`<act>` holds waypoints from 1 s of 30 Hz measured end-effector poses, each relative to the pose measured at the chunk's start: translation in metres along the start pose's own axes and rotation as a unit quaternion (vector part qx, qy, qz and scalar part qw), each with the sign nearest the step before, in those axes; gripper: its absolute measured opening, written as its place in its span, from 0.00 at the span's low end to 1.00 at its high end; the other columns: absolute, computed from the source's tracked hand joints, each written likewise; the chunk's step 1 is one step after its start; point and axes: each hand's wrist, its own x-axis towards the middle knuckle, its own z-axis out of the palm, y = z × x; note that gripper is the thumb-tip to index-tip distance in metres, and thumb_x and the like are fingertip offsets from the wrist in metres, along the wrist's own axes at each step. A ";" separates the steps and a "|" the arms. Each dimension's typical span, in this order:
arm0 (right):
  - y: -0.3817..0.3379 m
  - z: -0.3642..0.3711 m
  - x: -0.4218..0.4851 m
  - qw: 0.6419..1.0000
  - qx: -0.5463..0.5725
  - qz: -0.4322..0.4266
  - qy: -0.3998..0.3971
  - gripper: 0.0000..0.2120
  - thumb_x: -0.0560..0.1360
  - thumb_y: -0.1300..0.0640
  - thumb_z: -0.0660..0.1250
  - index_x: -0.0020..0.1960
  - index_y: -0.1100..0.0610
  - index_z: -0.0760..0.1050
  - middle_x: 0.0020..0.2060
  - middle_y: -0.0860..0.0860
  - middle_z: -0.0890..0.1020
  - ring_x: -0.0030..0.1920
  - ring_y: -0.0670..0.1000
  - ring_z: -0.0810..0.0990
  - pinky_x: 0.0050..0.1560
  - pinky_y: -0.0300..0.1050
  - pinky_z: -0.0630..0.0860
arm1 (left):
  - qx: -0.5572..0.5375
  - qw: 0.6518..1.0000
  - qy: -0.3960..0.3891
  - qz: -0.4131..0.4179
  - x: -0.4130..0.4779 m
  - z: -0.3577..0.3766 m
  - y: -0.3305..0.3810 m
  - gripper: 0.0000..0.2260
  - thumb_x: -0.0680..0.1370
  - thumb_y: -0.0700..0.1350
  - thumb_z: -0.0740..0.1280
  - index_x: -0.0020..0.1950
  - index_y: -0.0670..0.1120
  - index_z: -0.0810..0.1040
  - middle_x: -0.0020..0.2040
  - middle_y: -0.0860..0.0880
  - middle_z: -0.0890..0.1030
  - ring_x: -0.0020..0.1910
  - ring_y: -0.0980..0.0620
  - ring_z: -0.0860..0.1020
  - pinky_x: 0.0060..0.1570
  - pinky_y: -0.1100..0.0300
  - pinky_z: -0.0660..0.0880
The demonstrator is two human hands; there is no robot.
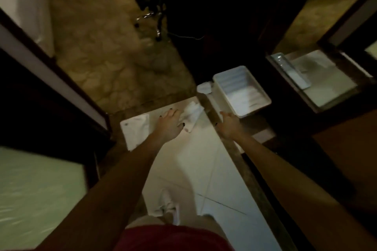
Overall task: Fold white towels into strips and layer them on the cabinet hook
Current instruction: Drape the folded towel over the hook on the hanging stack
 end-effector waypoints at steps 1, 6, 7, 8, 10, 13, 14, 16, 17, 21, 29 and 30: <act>-0.018 0.010 0.016 1.000 -0.003 -0.008 -0.010 0.25 0.79 0.52 0.62 0.74 0.59 0.64 0.69 0.62 0.70 0.68 0.62 0.69 0.68 0.55 0.68 | -0.005 1.000 0.000 -0.024 0.002 -0.001 -0.023 0.24 0.81 0.48 0.62 0.76 0.45 0.61 0.74 0.43 0.66 0.73 0.44 0.62 0.70 0.50 0.62; -0.096 0.062 0.085 0.994 -0.037 -0.035 -0.095 0.26 0.80 0.52 0.61 0.76 0.57 0.61 0.71 0.60 0.68 0.70 0.61 0.67 0.68 0.53 0.66 | -0.049 0.989 -0.007 -0.136 0.014 0.000 -0.118 0.25 0.82 0.49 0.61 0.77 0.44 0.61 0.74 0.43 0.66 0.73 0.44 0.63 0.71 0.45 0.64; -0.110 0.073 0.099 0.991 -0.052 -0.048 -0.111 0.25 0.80 0.52 0.61 0.75 0.58 0.62 0.70 0.60 0.69 0.69 0.62 0.68 0.67 0.52 0.67 | -0.061 0.986 -0.010 -0.158 0.016 0.003 -0.134 0.25 0.82 0.49 0.61 0.76 0.44 0.61 0.74 0.43 0.66 0.73 0.43 0.63 0.70 0.45 0.64; -0.124 0.083 0.112 0.988 -0.063 -0.058 -0.126 0.25 0.81 0.52 0.61 0.75 0.59 0.61 0.69 0.61 0.70 0.68 0.62 0.68 0.66 0.52 0.68 | -0.078 0.980 -0.011 -0.181 0.019 0.005 -0.148 0.24 0.82 0.49 0.61 0.76 0.43 0.62 0.74 0.43 0.66 0.73 0.43 0.64 0.70 0.45 0.64; -0.154 0.100 0.142 0.983 -0.078 -0.075 -0.151 0.27 0.81 0.51 0.62 0.76 0.59 0.59 0.70 0.62 0.69 0.69 0.62 0.67 0.66 0.54 0.68 | -0.111 0.970 -0.003 -0.216 0.028 0.010 -0.178 0.24 0.81 0.48 0.62 0.76 0.43 0.63 0.73 0.42 0.67 0.72 0.42 0.65 0.70 0.45 0.64; -0.195 0.122 0.200 0.974 -0.102 -0.098 -0.175 0.26 0.81 0.51 0.61 0.75 0.60 0.61 0.70 0.62 0.68 0.69 0.62 0.67 0.65 0.55 0.68 | -0.141 0.957 0.000 -0.255 0.054 0.014 -0.226 0.24 0.81 0.47 0.62 0.76 0.44 0.63 0.73 0.42 0.67 0.71 0.42 0.65 0.69 0.47 0.65; -0.207 0.129 0.220 0.971 -0.109 -0.107 -0.185 0.25 0.81 0.52 0.61 0.74 0.60 0.62 0.70 0.62 0.69 0.69 0.62 0.68 0.65 0.55 0.68 | -0.152 0.950 0.006 -0.271 0.065 0.015 -0.242 0.24 0.81 0.47 0.62 0.75 0.43 0.63 0.73 0.42 0.68 0.71 0.42 0.65 0.69 0.48 0.65; -0.227 0.145 0.264 0.964 -0.120 -0.120 -0.204 0.25 0.81 0.52 0.61 0.75 0.60 0.61 0.71 0.61 0.67 0.70 0.62 0.67 0.68 0.56 0.67 | -0.174 0.937 0.022 -0.301 0.091 0.016 -0.277 0.23 0.81 0.46 0.62 0.76 0.43 0.62 0.73 0.41 0.67 0.71 0.42 0.65 0.69 0.49 0.64; -0.236 0.154 0.288 0.960 -0.131 -0.125 -0.214 0.26 0.81 0.52 0.61 0.75 0.59 0.60 0.72 0.61 0.67 0.71 0.62 0.66 0.68 0.56 0.66 | -0.185 0.930 0.028 -0.317 0.104 0.017 -0.294 0.23 0.81 0.45 0.61 0.76 0.43 0.62 0.73 0.41 0.66 0.71 0.42 0.64 0.70 0.49 0.64; -0.265 0.205 0.388 0.948 -0.156 -0.151 -0.232 0.28 0.81 0.51 0.62 0.77 0.59 0.58 0.73 0.60 0.66 0.72 0.62 0.65 0.70 0.57 0.65 | -0.209 0.907 0.043 -0.363 0.160 0.040 -0.366 0.23 0.82 0.45 0.61 0.76 0.42 0.62 0.73 0.41 0.66 0.72 0.43 0.63 0.70 0.50 0.63; -0.261 0.374 0.563 0.942 -0.145 -0.157 -0.260 0.24 0.80 0.55 0.63 0.73 0.62 0.64 0.68 0.62 0.72 0.68 0.62 0.70 0.69 0.55 0.67 | -0.289 0.849 0.036 -0.441 0.267 0.172 -0.528 0.23 0.82 0.47 0.61 0.76 0.44 0.62 0.75 0.41 0.64 0.72 0.42 0.63 0.69 0.50 0.63; -0.253 0.399 0.580 0.942 -0.141 -0.149 -0.264 0.24 0.80 0.54 0.64 0.73 0.61 0.64 0.69 0.62 0.71 0.68 0.62 0.70 0.68 0.55 0.68 | -0.304 0.841 0.037 -0.446 0.280 0.192 -0.549 0.23 0.82 0.47 0.61 0.76 0.44 0.62 0.74 0.41 0.64 0.72 0.42 0.64 0.69 0.50 0.63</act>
